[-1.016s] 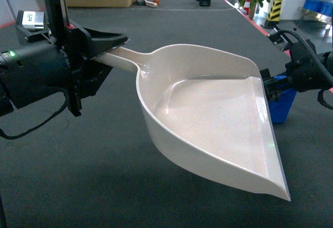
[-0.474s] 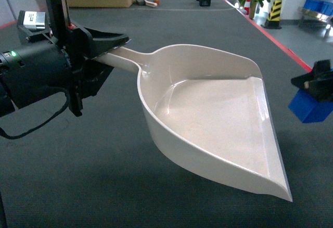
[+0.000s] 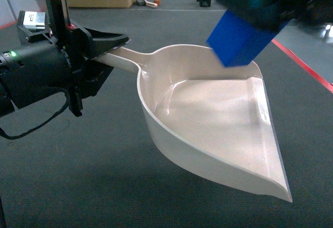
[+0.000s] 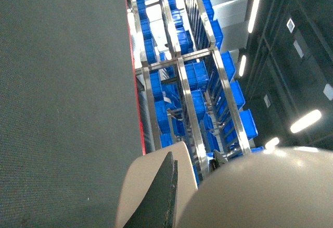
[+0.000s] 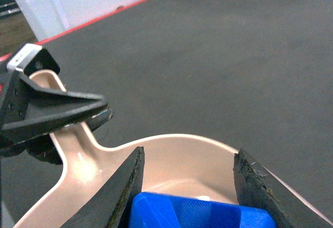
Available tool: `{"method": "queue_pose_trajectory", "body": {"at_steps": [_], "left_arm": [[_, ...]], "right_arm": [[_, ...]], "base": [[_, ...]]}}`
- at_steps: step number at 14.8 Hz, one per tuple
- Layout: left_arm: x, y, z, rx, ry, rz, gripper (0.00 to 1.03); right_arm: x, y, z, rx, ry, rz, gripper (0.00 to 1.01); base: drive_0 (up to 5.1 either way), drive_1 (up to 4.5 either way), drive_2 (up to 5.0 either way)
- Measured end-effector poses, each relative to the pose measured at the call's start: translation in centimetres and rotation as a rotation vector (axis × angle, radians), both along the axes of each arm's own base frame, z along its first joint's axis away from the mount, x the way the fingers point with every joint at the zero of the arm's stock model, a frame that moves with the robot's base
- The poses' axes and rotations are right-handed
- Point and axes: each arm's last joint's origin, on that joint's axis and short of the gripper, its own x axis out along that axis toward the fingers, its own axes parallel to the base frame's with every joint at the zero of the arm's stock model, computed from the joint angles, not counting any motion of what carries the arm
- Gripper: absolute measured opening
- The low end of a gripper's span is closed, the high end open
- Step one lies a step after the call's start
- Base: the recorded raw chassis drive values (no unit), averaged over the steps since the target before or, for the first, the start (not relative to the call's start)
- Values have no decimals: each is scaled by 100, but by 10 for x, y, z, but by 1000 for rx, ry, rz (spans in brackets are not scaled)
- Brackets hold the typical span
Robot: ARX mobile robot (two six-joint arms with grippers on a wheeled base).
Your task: Place part in tray to right shelf
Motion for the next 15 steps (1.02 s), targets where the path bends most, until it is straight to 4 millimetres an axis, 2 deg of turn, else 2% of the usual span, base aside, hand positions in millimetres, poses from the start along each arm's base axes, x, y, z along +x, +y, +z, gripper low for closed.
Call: {"method": "queue_pose_trajectory", "body": {"at_steps": [1,2,3,4,5,6,7,8,9,12,13,15], "left_arm": [[0,0,0,0,0,0,15],[0,0,0,3,-1,0,15],[0,-1,0,6,-2,-4,15],[0,0,0,6,-2,2,15],[0,0,0,6,-2,5,15],[0,0,0,5,-2,4,15],[0,0,0,5,-3,2,15],[0,0,0,5,-3,0,15],[0,0,0,6,-2,0,15],[0,0,0,6,-2,-1,15],[0,0,0,5,-4,-1,15],[0,1,0,6,-3,3,15]], "right_arm": [[5,17,-16,10,65,15,48],[9,26,-31,55,115,19,61],[10,24,-31,95,112,-6,72],[4,16,-20,122,68,-50,83],[-12,2,-1,153,-12,-97,96],[-30,-9,12,153,-76,-158,100],[-60,-19,17,112,-136,-204,98],[-81,-23,12,93,-172,-229,98],[-93,-26,6,68,-181,-224,98],[-92,-25,6,42,-177,-265,96],[-98,-29,1,5,-152,-443,84],[-118,-56,-12,-8,-161,-670,60]], "base": [[0,0,0],[0,0,0],[0,0,0],[0,0,0],[0,0,0],[0,0,0],[0,0,0],[0,0,0],[0,0,0],[0,0,0],[0,0,0],[0,0,0]]}}
